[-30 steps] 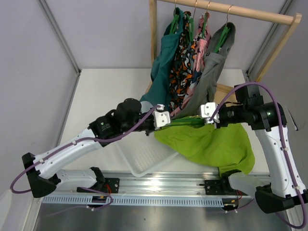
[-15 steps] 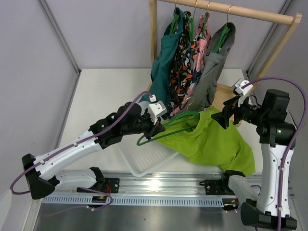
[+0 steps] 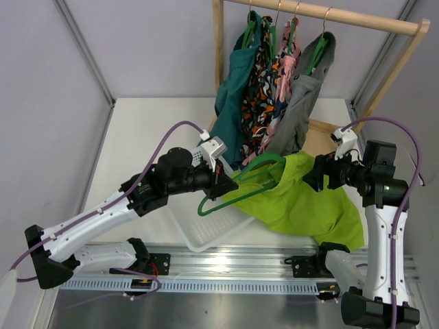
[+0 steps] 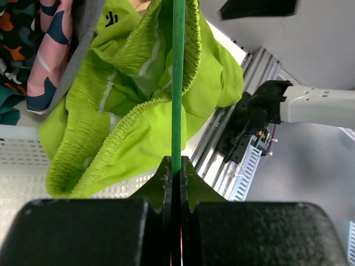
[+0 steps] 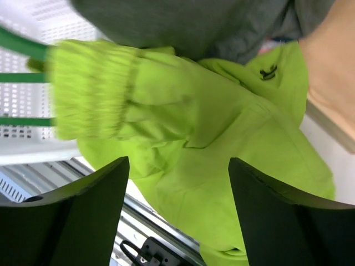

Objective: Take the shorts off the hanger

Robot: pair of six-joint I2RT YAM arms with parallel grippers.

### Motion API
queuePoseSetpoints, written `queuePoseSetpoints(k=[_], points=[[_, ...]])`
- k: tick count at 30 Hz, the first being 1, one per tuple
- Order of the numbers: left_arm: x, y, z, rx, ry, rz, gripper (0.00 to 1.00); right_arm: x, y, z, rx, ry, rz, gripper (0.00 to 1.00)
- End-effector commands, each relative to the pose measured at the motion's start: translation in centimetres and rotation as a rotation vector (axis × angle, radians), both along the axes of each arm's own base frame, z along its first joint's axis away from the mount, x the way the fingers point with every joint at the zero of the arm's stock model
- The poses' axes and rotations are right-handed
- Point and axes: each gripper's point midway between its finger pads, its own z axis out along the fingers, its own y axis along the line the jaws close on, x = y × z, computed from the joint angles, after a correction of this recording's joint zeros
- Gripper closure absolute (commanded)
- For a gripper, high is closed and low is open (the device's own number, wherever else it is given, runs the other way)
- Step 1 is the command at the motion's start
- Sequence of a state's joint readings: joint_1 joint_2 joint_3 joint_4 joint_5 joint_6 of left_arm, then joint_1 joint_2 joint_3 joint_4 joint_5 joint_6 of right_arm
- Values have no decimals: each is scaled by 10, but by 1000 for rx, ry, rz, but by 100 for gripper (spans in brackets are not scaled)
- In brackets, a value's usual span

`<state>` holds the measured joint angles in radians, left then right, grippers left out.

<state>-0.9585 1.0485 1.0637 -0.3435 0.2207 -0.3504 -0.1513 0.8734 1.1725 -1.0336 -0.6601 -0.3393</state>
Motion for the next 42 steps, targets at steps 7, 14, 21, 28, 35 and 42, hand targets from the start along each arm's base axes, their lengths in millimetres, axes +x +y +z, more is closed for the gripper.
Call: queuePoseSetpoints(k=[7, 14, 21, 28, 35, 42], points=[[-9, -4, 63, -194, -78, -42, 100, 48, -17, -25, 55, 34, -173, 47], [-8, 7, 61, -161, -132, -26, 100, 53, -33, -13, 6, -30, -221, 100], [2, 62, 39, 118, -353, 29, 100, 41, -98, -14, -211, -65, -372, 100], [-8, 96, 65, 162, -510, 21, 100, 21, -90, -55, -255, 46, -196, 100], [-22, 91, 76, 117, -550, -66, 100, -1, -39, -25, -178, -55, 166, 28], [-13, 70, 66, 184, -565, -146, 100, -32, 14, 51, -151, -312, 505, 19]])
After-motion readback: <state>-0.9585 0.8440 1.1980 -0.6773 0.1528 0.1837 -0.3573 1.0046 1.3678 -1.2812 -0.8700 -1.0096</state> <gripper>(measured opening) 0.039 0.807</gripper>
